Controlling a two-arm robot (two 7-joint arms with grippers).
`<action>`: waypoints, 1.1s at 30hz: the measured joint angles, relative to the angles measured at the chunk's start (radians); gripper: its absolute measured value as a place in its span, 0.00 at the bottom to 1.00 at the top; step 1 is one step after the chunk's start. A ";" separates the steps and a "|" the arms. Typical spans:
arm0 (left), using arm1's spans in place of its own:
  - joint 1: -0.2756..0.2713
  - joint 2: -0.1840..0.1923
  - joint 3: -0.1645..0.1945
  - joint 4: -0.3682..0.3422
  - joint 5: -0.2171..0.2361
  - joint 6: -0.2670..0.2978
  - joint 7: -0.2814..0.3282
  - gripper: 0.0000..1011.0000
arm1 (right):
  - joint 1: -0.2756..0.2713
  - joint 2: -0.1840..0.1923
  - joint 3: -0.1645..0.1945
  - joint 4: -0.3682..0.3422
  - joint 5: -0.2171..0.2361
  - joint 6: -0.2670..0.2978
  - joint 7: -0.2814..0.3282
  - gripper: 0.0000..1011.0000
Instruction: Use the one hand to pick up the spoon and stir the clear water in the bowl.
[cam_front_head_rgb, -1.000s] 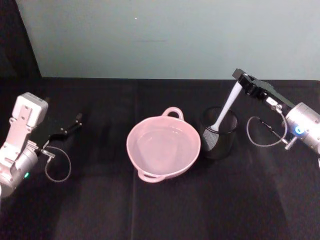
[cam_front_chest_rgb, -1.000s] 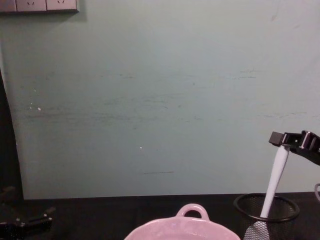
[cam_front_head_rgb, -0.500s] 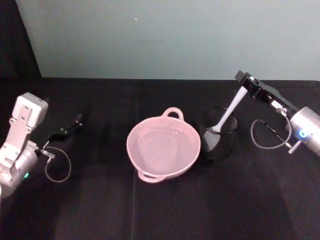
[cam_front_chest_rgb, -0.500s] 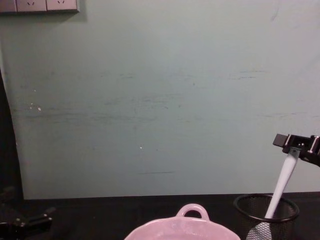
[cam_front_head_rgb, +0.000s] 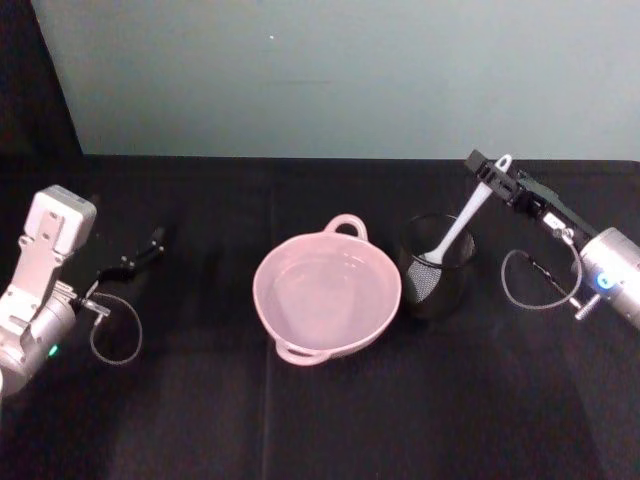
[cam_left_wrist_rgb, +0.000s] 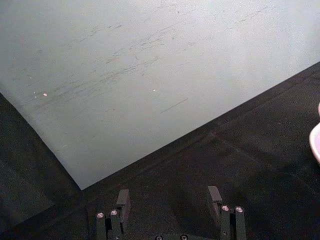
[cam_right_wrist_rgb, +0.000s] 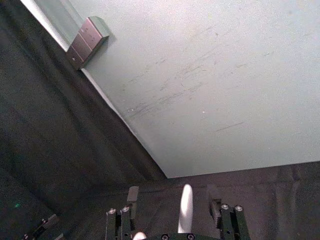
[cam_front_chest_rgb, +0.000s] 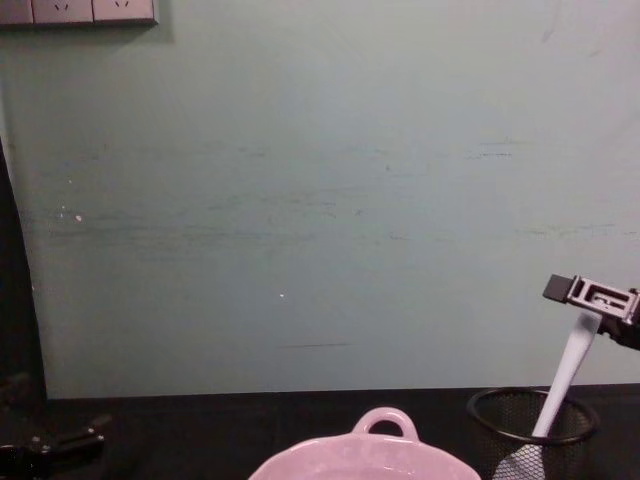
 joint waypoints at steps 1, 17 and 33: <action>0.000 0.000 0.000 0.000 0.000 0.000 0.000 1.00 | -0.004 0.000 0.001 -0.001 0.001 -0.002 -0.001 0.87; 0.000 0.000 0.000 0.000 0.000 0.000 0.000 1.00 | -0.213 0.068 0.056 -0.256 0.011 -0.028 -0.130 0.99; 0.000 0.000 0.000 0.000 0.000 0.000 0.000 1.00 | -0.320 0.176 0.105 -0.391 -0.128 0.011 -0.318 0.99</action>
